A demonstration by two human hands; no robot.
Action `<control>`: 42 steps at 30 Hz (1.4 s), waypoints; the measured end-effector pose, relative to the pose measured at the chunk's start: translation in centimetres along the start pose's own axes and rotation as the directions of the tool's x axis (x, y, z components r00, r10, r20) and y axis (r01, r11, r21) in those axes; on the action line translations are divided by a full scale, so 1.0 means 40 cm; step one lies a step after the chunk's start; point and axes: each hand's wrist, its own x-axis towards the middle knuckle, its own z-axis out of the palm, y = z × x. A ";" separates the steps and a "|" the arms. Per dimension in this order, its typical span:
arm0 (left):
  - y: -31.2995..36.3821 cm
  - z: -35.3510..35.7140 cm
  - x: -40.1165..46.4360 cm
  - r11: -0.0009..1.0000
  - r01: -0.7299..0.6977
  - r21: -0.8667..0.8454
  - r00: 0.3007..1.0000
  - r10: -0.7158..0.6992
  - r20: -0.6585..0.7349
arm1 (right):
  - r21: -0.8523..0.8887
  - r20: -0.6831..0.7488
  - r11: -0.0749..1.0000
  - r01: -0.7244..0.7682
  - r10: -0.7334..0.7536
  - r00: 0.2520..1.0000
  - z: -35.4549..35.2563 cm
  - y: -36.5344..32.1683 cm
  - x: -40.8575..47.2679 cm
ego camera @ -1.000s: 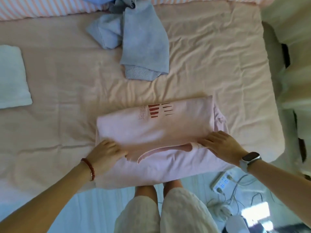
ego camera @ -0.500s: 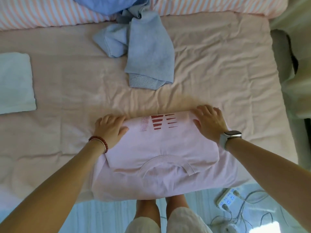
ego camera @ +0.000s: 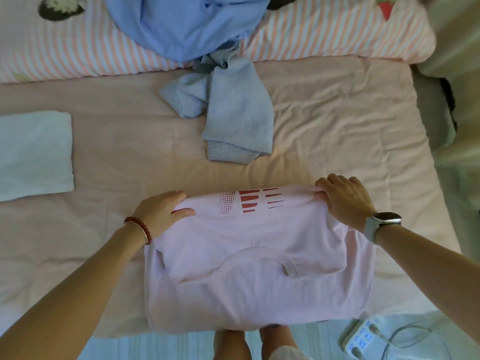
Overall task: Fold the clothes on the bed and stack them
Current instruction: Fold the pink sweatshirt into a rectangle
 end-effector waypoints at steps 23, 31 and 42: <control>0.055 -0.084 -0.069 0.936 -0.193 0.295 0.932 0.269 -0.243 | 0.013 -0.434 0.992 0.129 -0.111 0.894 -0.085 -0.019 -0.093; 0.049 0.136 -0.236 0.962 -0.114 0.248 0.983 0.145 -0.110 | 0.107 -0.147 0.993 0.052 -0.036 0.988 0.064 -0.094 -0.256; 0.098 0.208 -0.243 0.952 0.130 0.279 0.975 -0.173 0.136 | 0.074 0.074 0.987 -0.140 0.135 0.988 0.195 -0.115 -0.421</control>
